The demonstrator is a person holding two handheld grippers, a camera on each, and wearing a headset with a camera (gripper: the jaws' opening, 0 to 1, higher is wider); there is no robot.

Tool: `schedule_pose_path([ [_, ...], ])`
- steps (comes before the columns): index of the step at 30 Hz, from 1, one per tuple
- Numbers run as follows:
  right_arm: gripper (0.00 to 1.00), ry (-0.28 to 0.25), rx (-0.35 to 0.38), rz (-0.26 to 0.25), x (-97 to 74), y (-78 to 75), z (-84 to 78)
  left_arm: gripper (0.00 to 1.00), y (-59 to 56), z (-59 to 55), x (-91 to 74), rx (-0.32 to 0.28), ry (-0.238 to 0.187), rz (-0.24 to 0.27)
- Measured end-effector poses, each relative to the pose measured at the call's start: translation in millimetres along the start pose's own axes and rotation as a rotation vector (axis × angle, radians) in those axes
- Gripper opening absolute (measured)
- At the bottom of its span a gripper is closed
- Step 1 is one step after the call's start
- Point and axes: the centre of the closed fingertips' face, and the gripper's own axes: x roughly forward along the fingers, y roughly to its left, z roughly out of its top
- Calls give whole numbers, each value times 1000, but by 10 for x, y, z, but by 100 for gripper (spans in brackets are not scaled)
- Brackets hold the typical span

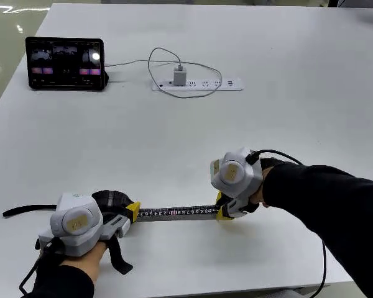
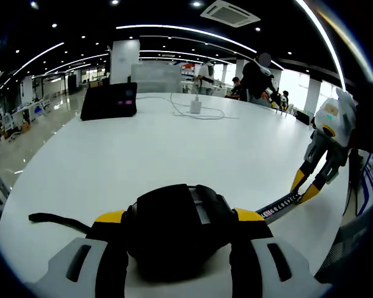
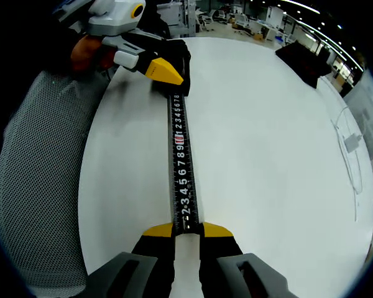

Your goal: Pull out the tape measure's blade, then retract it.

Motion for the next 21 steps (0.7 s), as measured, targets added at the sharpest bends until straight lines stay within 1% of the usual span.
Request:
schedule_pose_path([
  [10, 10, 0, 0, 1, 13, 11, 47, 61, -5, 4, -7, 0, -1, -1],
  [12, 10, -2, -14, 2, 16, 14, 61, 61, -5, 2, -8, 0, -1, -1],
  [21, 10, -12, -11, 0, 21, 22, 110, 61, -5, 0, -11, 0, -1, -1],
])
